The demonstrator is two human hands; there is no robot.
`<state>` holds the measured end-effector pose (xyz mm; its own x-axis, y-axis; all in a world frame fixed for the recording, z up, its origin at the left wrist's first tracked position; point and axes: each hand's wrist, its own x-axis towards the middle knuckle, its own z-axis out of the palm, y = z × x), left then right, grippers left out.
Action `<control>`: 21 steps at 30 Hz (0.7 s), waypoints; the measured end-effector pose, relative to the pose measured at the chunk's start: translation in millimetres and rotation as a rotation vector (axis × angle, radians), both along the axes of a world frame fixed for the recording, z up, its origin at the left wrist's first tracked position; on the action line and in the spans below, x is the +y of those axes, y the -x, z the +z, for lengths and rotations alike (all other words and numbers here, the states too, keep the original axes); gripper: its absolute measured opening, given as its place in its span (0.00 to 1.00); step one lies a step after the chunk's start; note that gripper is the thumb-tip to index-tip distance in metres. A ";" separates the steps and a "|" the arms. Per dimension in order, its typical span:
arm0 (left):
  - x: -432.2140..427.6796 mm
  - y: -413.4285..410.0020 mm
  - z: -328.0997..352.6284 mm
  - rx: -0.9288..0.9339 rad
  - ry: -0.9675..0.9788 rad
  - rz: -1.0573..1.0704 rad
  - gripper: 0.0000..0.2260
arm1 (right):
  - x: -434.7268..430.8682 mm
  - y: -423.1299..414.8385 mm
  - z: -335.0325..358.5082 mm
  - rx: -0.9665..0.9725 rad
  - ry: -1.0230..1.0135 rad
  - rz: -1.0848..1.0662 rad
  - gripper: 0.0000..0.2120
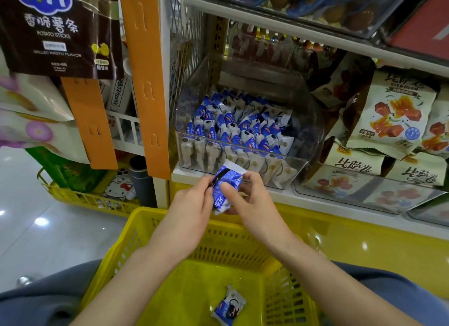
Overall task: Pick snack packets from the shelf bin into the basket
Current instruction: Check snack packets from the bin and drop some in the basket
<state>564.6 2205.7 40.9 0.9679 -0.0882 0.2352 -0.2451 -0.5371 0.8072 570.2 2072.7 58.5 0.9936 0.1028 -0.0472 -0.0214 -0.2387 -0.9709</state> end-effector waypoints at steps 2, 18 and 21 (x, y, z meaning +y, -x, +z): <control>0.0 -0.7 -3.2 -0.019 -0.080 0.025 0.14 | 2.2 0.5 -2.0 -0.052 0.106 0.019 0.12; 4.9 -7.0 -2.9 -0.115 -0.175 0.123 0.09 | 0.1 1.3 -6.7 -0.137 0.297 0.160 0.07; 6.0 -9.1 1.2 -0.064 -0.094 0.119 0.12 | 2.9 3.3 -10.0 -0.113 0.222 0.195 0.15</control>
